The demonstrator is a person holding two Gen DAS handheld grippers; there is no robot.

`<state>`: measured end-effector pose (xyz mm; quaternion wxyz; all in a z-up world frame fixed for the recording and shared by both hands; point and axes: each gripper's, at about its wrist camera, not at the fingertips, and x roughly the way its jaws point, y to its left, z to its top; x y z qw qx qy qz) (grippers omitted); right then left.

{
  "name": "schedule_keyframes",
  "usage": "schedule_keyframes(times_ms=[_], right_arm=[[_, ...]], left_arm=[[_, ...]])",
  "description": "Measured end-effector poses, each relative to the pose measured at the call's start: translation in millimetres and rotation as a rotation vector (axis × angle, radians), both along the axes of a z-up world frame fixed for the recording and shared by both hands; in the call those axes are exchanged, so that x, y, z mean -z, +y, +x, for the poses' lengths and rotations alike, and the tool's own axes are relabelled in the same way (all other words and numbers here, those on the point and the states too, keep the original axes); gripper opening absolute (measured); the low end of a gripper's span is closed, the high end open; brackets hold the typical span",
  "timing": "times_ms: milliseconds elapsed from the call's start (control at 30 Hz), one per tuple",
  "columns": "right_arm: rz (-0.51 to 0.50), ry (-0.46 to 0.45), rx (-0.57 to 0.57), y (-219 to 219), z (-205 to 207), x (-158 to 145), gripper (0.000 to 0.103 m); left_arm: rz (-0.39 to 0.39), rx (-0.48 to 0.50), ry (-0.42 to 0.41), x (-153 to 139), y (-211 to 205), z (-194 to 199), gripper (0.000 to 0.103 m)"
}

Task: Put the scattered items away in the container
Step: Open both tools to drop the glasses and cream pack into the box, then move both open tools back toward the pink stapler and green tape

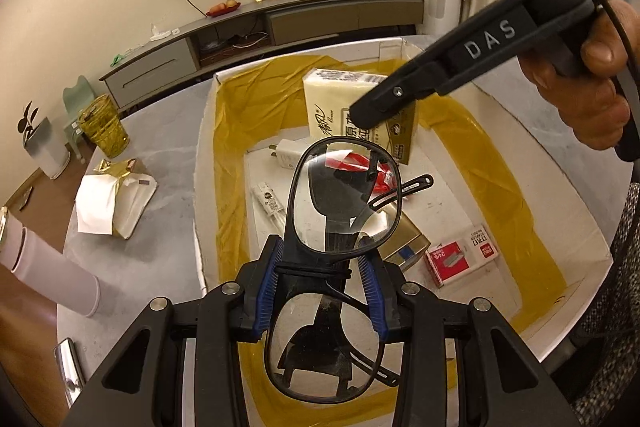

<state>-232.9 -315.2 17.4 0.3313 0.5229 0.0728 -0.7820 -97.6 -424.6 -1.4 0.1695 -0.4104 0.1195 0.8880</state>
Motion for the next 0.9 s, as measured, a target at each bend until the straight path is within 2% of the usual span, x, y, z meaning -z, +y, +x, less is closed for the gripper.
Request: schedule_keyframes(times_ms=[200, 267, 400, 500, 900], right_arm=[[0.021, -0.009, -0.003, -7.2, -7.9, 6.8, 0.024], [0.021, -0.012, 0.004, -8.5, -10.5, 8.3, 0.027], [0.009, -0.024, 0.03, -5.5, -13.9, 11.3, 0.027], [-0.002, -0.029, 0.04, -1.0, -13.0, 11.6, 0.027], [-0.102, -0.037, 0.101, 41.8, 10.1, -2.8, 0.027]], left_arm=[[0.001, 0.008, -0.005, 0.0, 0.7, -0.2, 0.041], [0.016, 0.003, -0.011, -0.9, -1.1, -0.5, 0.041], [0.051, -0.02, -0.021, -2.7, -7.0, -2.3, 0.05], [0.055, -0.032, -0.02, -2.5, -10.5, -2.7, 0.05], [0.121, -0.082, -0.025, -12.8, -14.7, 15.4, 0.05]])
